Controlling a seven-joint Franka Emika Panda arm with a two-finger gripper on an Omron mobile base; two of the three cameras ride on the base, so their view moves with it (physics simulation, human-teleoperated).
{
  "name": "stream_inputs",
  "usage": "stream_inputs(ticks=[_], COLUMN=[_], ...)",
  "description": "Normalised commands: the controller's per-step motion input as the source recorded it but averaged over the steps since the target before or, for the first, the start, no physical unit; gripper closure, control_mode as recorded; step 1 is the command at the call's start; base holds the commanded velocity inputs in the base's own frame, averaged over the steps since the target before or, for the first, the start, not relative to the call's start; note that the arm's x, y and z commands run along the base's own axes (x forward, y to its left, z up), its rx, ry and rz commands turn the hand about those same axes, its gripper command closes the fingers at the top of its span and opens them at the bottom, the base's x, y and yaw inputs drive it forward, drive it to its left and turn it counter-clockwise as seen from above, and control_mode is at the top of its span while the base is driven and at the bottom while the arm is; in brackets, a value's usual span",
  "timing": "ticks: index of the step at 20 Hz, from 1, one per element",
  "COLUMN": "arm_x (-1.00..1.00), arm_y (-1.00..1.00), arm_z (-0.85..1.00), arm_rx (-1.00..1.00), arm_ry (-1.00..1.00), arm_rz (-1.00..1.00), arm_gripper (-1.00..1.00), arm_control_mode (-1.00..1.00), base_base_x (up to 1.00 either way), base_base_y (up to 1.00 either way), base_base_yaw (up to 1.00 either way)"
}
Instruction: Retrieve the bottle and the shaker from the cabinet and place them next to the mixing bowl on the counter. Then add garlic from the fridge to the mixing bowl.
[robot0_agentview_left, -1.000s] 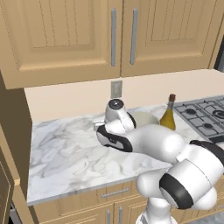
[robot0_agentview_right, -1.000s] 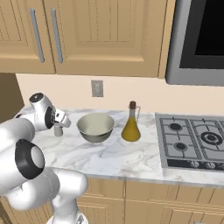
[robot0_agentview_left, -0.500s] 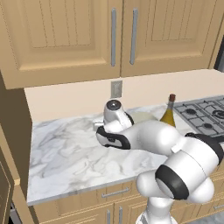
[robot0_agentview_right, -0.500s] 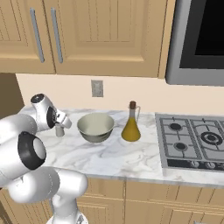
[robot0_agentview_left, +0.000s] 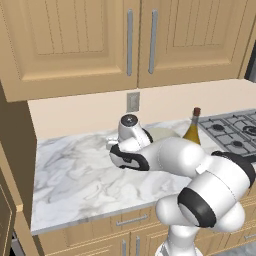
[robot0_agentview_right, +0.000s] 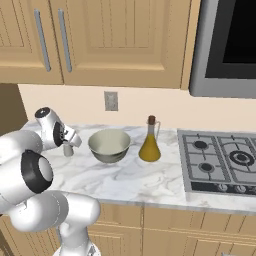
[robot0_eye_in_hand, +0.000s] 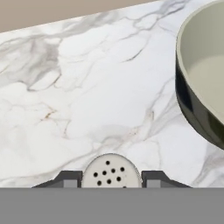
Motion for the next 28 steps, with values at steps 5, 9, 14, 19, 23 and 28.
stream_inputs(ticks=[5, 9, 14, 19, 23, 28], arm_x=[0.00, 0.00, 0.00, -0.06, -0.59, -0.87], arm_y=[0.00, 0.00, 0.00, -0.03, -0.35, -0.67], arm_z=[0.00, 0.00, 0.00, 0.11, 0.38, 0.54], arm_rx=[0.00, 0.00, 0.00, 0.00, 0.04, 0.07], arm_ry=[0.00, 0.00, 0.00, -0.01, -0.03, -0.04], arm_rz=[0.00, 0.00, 0.00, 0.00, 0.00, 0.00], arm_gripper=[-1.00, -1.00, -1.00, -1.00, -1.00, -1.00], arm_control_mode=[-1.00, -1.00, -1.00, -1.00, -1.00, -1.00], base_base_x=[0.00, 0.00, 0.00, 0.00, 0.00, 0.00], base_base_y=[0.00, 0.00, 0.00, 0.00, 0.00, 0.00], base_base_yaw=[0.00, 0.00, 0.00, 0.00, 0.00, 0.00])
